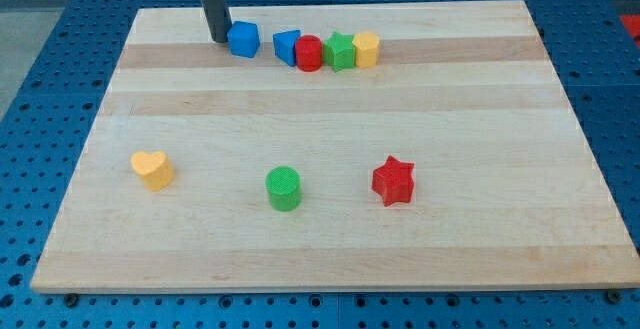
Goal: Point your arm at blue cube
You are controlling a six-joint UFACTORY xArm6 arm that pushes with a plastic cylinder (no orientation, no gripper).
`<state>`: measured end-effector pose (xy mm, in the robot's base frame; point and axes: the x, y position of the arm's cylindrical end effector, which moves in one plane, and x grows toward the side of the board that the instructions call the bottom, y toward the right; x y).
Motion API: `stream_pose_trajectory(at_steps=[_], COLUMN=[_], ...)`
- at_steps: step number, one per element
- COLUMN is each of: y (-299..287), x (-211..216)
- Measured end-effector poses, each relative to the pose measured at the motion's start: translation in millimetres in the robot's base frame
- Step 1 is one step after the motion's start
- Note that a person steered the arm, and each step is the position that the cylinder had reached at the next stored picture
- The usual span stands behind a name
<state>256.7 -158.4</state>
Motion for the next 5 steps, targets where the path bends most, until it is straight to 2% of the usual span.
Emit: stream_pose_trajectory(at_steps=[3,5], y=[27.5,5.7], x=[0.0,0.0])
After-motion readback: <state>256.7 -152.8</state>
